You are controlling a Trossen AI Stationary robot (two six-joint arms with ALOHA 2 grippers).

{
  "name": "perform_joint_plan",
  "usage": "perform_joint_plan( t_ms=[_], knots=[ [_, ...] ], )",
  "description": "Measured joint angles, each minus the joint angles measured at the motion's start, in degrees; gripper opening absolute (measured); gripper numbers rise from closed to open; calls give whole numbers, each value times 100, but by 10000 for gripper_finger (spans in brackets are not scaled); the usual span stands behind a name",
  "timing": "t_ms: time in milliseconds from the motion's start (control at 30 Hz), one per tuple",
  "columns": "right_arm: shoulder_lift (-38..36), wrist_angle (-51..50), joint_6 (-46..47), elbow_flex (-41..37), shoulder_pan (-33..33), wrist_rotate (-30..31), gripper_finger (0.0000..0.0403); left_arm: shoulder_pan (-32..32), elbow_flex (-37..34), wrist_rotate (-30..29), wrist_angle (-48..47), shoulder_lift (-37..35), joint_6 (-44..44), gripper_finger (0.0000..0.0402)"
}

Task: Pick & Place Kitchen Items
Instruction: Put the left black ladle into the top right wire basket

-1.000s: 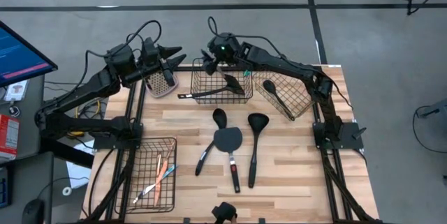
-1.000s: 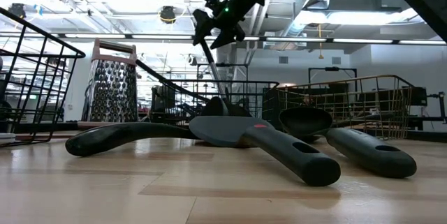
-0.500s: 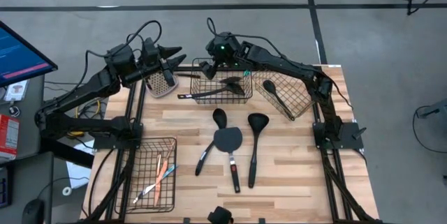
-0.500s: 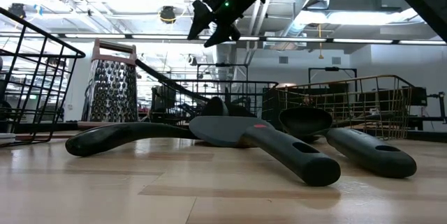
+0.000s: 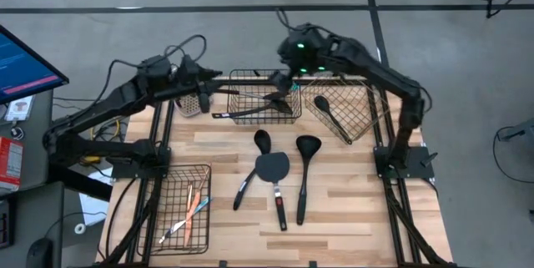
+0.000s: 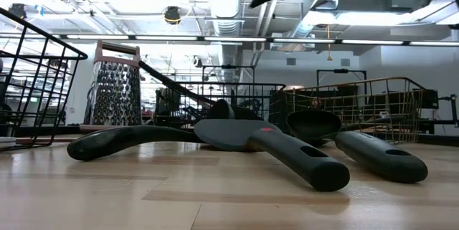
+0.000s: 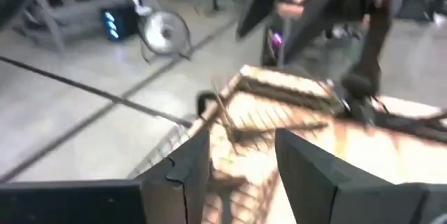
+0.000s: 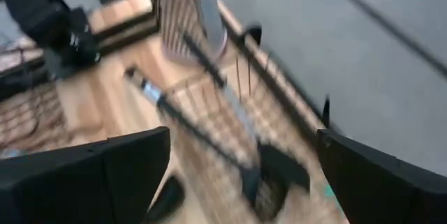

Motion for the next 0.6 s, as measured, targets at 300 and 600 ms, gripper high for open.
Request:
perform_joint_plan(
  t_ms=[300,600],
  knots=[
    [-537,-2106,1364,-6,610,707,351,-981,0,99,-69,1000,-370,215],
    [-739,-2839,3136,-309,1926,1120,351,-1939,0,-128,-117,2250,-1809,236]
  ],
)
